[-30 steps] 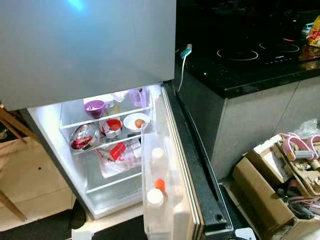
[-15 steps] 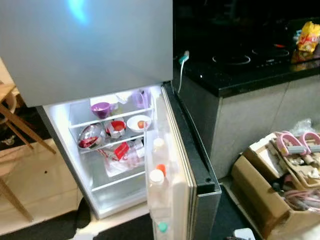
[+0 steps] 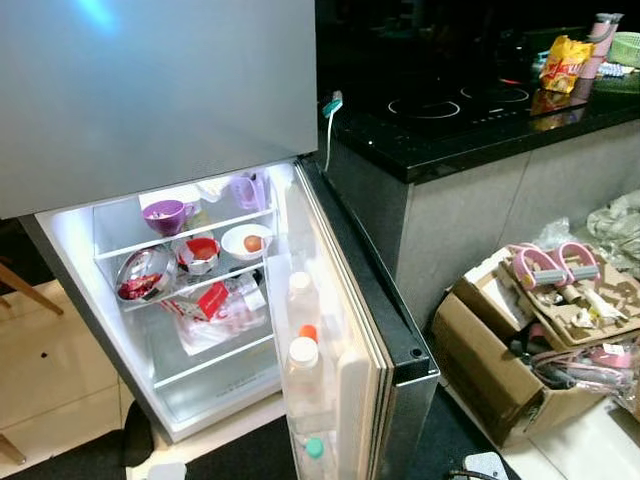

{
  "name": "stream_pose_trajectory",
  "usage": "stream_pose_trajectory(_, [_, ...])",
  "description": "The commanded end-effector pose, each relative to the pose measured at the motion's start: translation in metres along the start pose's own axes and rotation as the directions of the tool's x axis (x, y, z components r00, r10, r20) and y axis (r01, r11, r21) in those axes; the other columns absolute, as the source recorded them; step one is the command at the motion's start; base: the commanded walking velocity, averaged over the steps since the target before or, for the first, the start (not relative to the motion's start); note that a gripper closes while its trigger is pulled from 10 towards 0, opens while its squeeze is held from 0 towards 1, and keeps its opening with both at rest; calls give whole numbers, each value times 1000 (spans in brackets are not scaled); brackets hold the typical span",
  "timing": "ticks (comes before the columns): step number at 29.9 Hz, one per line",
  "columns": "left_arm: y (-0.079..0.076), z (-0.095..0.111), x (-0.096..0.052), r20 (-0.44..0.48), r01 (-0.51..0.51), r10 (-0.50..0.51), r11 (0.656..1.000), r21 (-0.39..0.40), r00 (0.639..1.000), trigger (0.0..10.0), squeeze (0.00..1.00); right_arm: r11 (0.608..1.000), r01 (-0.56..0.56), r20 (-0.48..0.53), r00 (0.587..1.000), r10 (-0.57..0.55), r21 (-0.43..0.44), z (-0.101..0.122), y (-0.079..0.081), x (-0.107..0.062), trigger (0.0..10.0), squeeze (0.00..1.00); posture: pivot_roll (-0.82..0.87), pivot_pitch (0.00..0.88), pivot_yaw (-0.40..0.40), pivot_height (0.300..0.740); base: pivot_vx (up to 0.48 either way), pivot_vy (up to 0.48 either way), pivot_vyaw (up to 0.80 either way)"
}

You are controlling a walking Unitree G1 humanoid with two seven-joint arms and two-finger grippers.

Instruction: Restocking fridge

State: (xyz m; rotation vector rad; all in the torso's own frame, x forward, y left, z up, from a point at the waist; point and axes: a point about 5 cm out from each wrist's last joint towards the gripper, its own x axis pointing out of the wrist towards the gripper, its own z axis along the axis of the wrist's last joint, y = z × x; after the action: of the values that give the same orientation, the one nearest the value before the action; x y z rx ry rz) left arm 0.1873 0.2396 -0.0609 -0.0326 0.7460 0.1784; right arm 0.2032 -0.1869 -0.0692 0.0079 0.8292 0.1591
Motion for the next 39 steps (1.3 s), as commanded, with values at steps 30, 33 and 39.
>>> stream_pose_trajectory(30, [-1,-6,-2,-19,-1,1,1000,19,1000,10000,0,999,33,-25,999,-32,22,-8,-3,-2,10000,0,-4,139,13,740,0,0,587])
stream_pose_trajectory(33, [0,-6,-2,-14,-21,22,1000,15,1000,10000,0,999,37,-28,999,-37,19,-8,-3,-2,10000,0,-6,149,17,740,0,0,0])
stream_pose_trajectory(39, [0,-4,-2,1,-36,36,999,13,999,10000,0,999,41,-18,999,-41,23,-4,-3,-1,10000,0,-13,159,16,740,0,0,0])
